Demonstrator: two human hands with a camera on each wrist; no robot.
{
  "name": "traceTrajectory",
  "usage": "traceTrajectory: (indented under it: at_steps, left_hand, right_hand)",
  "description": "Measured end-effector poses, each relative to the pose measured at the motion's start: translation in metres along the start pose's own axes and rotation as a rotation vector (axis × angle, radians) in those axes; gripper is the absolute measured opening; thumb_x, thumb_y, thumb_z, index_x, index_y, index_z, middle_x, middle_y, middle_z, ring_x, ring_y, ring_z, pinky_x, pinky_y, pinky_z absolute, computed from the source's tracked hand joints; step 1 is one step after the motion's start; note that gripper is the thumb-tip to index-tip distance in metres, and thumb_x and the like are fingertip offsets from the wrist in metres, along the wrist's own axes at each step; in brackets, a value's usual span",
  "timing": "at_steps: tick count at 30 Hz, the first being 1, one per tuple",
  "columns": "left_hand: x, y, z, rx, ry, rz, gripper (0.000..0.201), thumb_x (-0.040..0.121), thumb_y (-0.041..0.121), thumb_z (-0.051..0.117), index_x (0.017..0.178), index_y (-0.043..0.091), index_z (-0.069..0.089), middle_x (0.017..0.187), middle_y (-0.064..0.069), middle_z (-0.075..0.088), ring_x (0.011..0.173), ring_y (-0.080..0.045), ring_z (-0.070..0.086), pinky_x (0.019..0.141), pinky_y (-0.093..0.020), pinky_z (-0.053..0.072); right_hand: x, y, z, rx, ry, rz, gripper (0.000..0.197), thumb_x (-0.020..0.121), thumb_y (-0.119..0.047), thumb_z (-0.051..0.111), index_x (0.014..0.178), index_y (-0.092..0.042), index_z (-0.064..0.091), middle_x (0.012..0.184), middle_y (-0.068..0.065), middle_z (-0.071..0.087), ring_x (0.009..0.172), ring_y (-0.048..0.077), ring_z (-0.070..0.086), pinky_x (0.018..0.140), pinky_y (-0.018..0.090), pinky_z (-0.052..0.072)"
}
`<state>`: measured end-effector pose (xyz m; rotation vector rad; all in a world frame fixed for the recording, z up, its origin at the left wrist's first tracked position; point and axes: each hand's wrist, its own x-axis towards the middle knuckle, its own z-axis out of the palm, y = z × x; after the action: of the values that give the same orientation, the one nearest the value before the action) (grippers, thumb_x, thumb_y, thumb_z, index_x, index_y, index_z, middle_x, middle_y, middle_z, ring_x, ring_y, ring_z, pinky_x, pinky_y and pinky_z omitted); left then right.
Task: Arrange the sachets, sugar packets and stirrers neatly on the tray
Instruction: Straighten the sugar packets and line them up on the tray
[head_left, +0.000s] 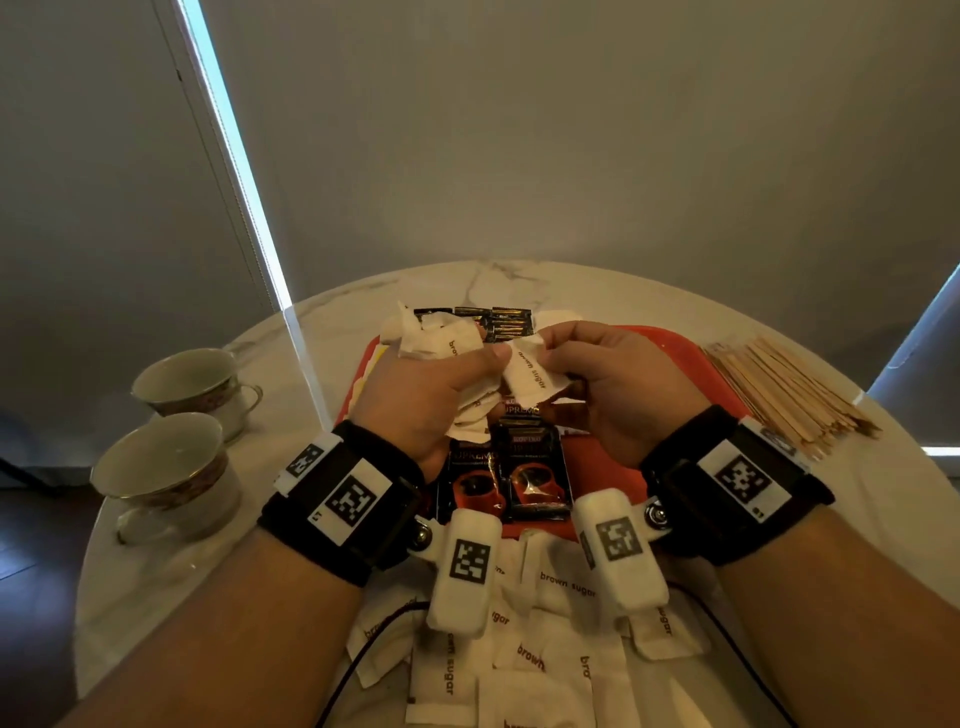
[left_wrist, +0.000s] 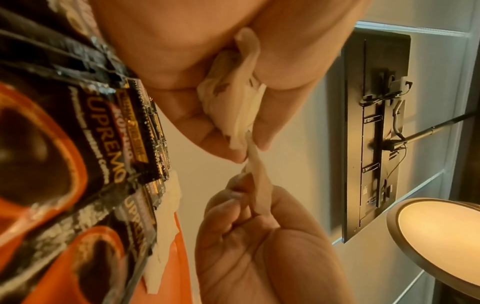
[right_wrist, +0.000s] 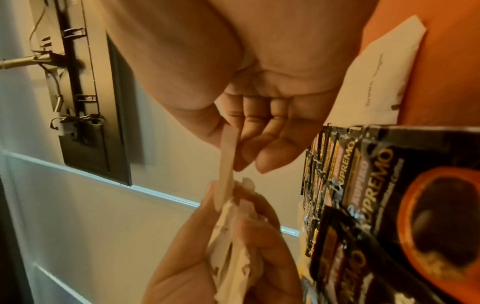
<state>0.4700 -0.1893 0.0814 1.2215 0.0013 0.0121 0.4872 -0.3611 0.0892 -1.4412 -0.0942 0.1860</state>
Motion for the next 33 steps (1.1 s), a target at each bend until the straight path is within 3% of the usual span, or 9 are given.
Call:
traceTrajectory:
  at_steps: [4, 9, 13, 16, 18, 21, 25, 29, 33]
  left_hand:
    - [-0.002, 0.001, 0.001, 0.074, -0.033, -0.009, 0.016, 0.085, 0.011, 0.080, 0.095, 0.005, 0.069, 0.085, -0.014, 0.076, 0.070, -0.023, 0.073, 0.052, -0.027, 0.057]
    - [-0.001, -0.003, -0.002, 0.170, -0.023, -0.014, 0.035, 0.084, 0.007, 0.081, 0.115, 0.004, 0.065, 0.094, -0.014, 0.078, 0.075, -0.023, 0.076, 0.055, -0.027, 0.056]
    - [0.007, -0.006, -0.005, 0.095, 0.097, 0.048, 0.039, 0.082, 0.000, 0.081, 0.117, -0.002, 0.064, 0.097, -0.017, 0.078, 0.086, -0.032, 0.077, 0.063, -0.033, 0.059]
    - [0.008, -0.007, -0.005, 0.033, 0.138, 0.041, 0.046, 0.080, -0.001, 0.082, 0.122, -0.007, 0.062, 0.099, -0.023, 0.076, 0.076, -0.032, 0.077, 0.059, -0.033, 0.059]
    - [0.007, -0.007, -0.004, -0.001, 0.137, 0.030, 0.048, 0.082, -0.004, 0.079, 0.126, -0.008, 0.059, 0.100, -0.026, 0.075, 0.069, -0.029, 0.076, 0.053, -0.030, 0.058]
    - [0.006, -0.007, -0.004, -0.041, 0.119, 0.045, 0.046, 0.084, -0.010, 0.074, 0.127, -0.003, 0.060, 0.105, -0.028, 0.073, 0.074, -0.035, 0.077, 0.056, -0.034, 0.059]
    - [0.006, -0.006, -0.004, 0.042, 0.082, 0.124, 0.021, 0.083, -0.013, 0.071, 0.102, -0.004, 0.069, 0.089, -0.021, 0.073, 0.075, -0.030, 0.074, 0.058, -0.033, 0.059]
    - [0.007, -0.005, -0.005, 0.064, 0.113, 0.136, 0.024, 0.084, -0.010, 0.072, 0.108, -0.011, 0.067, 0.082, -0.020, 0.071, 0.067, -0.024, 0.070, 0.054, -0.029, 0.057]
    - [0.008, -0.005, -0.006, 0.067, 0.130, 0.108, 0.028, 0.085, -0.007, 0.073, 0.111, -0.012, 0.067, 0.083, -0.020, 0.071, 0.063, -0.024, 0.070, 0.054, -0.029, 0.056]
  right_hand:
    - [-0.003, -0.004, 0.000, -0.018, -0.004, -0.023, 0.021, 0.096, 0.005, 0.051, 0.089, -0.006, 0.068, 0.077, 0.009, 0.072, 0.065, 0.017, 0.070, 0.054, 0.028, 0.055]
    - [-0.008, -0.004, 0.001, -0.110, -0.029, -0.053, 0.009, 0.096, -0.006, 0.063, 0.098, -0.010, 0.071, 0.090, 0.009, 0.075, 0.077, 0.019, 0.072, 0.063, 0.030, 0.058]
    - [-0.009, -0.003, -0.004, -0.217, -0.056, 0.007, 0.021, 0.087, -0.009, 0.075, 0.108, -0.006, 0.071, 0.104, 0.012, 0.076, 0.085, 0.023, 0.071, 0.072, 0.035, 0.061]
    - [-0.010, -0.008, -0.007, -0.181, 0.029, -0.006, 0.006, 0.090, -0.009, 0.072, 0.093, -0.003, 0.071, 0.078, 0.008, 0.072, 0.066, 0.019, 0.065, 0.066, 0.032, 0.060]
    - [-0.010, -0.011, -0.008, -0.162, 0.072, -0.014, 0.008, 0.093, -0.011, 0.069, 0.089, -0.005, 0.071, 0.070, 0.005, 0.071, 0.061, 0.015, 0.063, 0.065, 0.032, 0.058]
    - [-0.009, -0.011, -0.006, -0.163, 0.075, -0.039, 0.004, 0.093, -0.005, 0.069, 0.091, -0.007, 0.072, 0.075, 0.005, 0.073, 0.063, 0.014, 0.066, 0.065, 0.031, 0.058]
    - [-0.010, -0.006, -0.012, -0.185, 0.131, 0.002, 0.005, 0.092, -0.001, 0.068, 0.092, -0.005, 0.071, 0.076, 0.007, 0.071, 0.064, 0.015, 0.064, 0.059, 0.027, 0.058]
    - [-0.012, 0.004, -0.033, -0.239, 0.261, 0.156, 0.009, 0.094, 0.005, 0.061, 0.093, -0.001, 0.067, 0.077, 0.014, 0.066, 0.052, 0.012, 0.061, 0.046, 0.025, 0.049]
    - [-0.014, 0.010, -0.054, -0.374, 0.346, 0.276, 0.007, 0.093, 0.005, 0.062, 0.094, 0.001, 0.067, 0.076, 0.016, 0.061, 0.056, 0.015, 0.050, 0.050, 0.027, 0.041]
